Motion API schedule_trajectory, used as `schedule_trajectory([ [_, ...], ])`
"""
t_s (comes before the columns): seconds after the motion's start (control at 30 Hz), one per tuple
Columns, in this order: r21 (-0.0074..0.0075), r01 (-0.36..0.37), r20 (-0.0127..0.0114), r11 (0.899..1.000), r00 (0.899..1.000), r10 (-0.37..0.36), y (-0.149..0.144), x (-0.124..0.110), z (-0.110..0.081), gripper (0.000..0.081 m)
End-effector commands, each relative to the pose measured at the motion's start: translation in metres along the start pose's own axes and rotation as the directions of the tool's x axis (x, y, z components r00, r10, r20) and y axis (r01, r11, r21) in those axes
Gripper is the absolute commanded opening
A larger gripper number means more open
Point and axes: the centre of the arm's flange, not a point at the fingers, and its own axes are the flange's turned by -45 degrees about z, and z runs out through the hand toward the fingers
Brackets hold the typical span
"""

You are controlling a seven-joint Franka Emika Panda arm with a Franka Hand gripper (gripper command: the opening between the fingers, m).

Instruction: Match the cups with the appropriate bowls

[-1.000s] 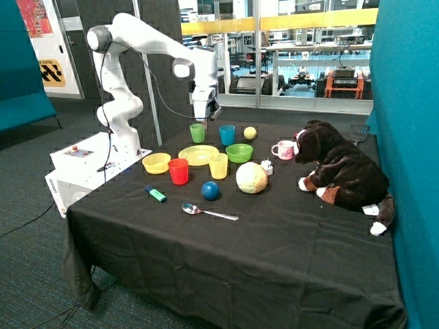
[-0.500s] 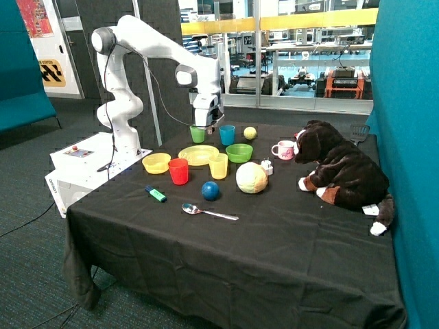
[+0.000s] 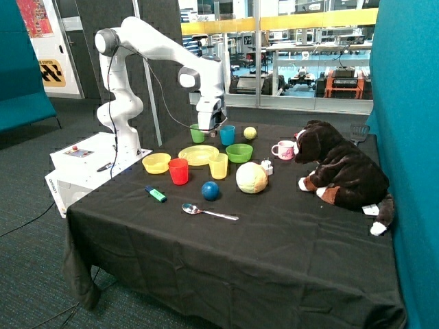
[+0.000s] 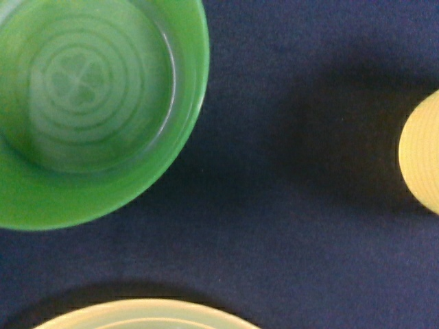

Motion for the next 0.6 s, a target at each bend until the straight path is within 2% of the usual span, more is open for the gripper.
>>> schedule_trajectory([
  [0.0,0.0035,0.021,-0.0008,1.000,1.000,-0.021,0.005,0.006,0.007,0.0195],
  [0.17,0.0035,0.023,-0.0008,1.000,1.000,-0.023,0.009,0.004,0.020,0.0254],
  [0.33,0.0035,0.018,-0.0008,1.000,1.000,-0.018,0.015,0.005,0.032,0.0258],
  [0.57,0.0035,0.026,-0.0008,1.000,1.000,-0.026,0.020,0.010,0.034,0.0253],
])
